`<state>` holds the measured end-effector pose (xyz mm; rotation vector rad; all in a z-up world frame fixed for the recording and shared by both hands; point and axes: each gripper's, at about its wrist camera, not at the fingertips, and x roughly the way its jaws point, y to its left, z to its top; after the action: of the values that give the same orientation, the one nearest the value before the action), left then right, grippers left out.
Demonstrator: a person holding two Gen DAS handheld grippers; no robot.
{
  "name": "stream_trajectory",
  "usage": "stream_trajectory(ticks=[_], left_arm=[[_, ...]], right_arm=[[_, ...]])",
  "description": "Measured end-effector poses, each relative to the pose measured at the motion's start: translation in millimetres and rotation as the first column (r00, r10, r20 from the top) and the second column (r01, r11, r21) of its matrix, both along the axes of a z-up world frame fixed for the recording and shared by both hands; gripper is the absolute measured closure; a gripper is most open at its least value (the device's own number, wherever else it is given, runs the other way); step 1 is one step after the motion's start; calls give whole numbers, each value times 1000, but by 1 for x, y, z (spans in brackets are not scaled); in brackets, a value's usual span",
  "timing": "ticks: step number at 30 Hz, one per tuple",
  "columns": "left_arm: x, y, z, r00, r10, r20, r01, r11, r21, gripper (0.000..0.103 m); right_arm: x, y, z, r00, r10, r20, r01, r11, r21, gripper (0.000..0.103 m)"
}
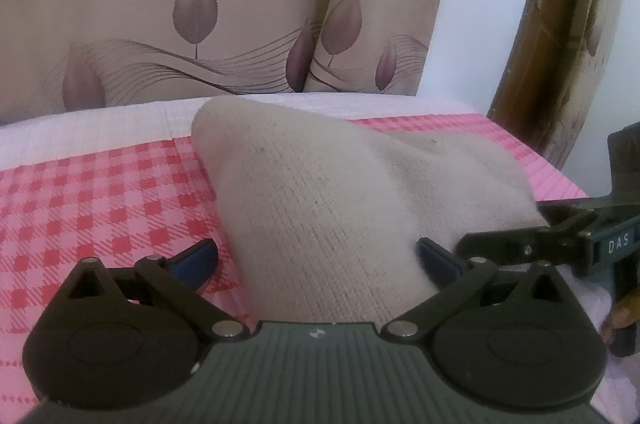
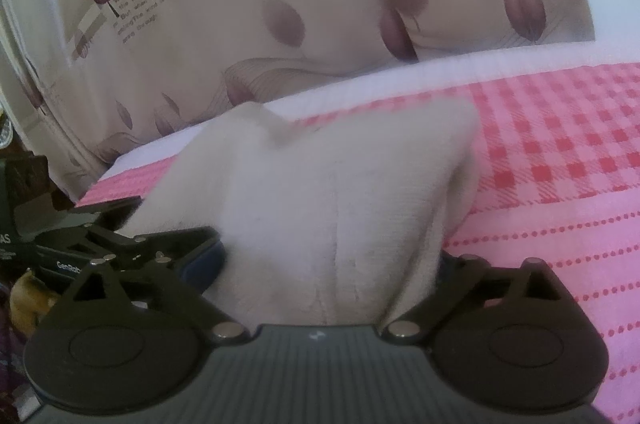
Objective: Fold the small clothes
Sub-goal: 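Close the right gripper on the folded sweater's edge, then close the left gripper on the sweater bundle while the right gripper holds its edge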
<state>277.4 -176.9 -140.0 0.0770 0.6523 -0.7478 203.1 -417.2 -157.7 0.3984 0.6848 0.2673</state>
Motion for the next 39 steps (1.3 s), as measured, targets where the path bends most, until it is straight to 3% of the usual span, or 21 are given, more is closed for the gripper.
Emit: stream_trajectory(ticks=[6,13,26,39], left_arm=[[-2,-1,-1,1000,-3,21,3,1000,4,0],[-5,0,-2,999,-1,46,1,1000,3,0],[-7,0,-3,998,-1,68,1,1000,6,0],[-8,-2,-3,996,0,88,-1,1000,12,0]], right_arm=[[-1,-1,0,1000,0,-4,0,1000,11,2],[-2,-12,-4,1000,-26,6,25,994,107,0],[0,2,1,1000,1,-1,-1,1000,-4,0],[-4,-6,1,1000,4,5,-4,1000,30,9]])
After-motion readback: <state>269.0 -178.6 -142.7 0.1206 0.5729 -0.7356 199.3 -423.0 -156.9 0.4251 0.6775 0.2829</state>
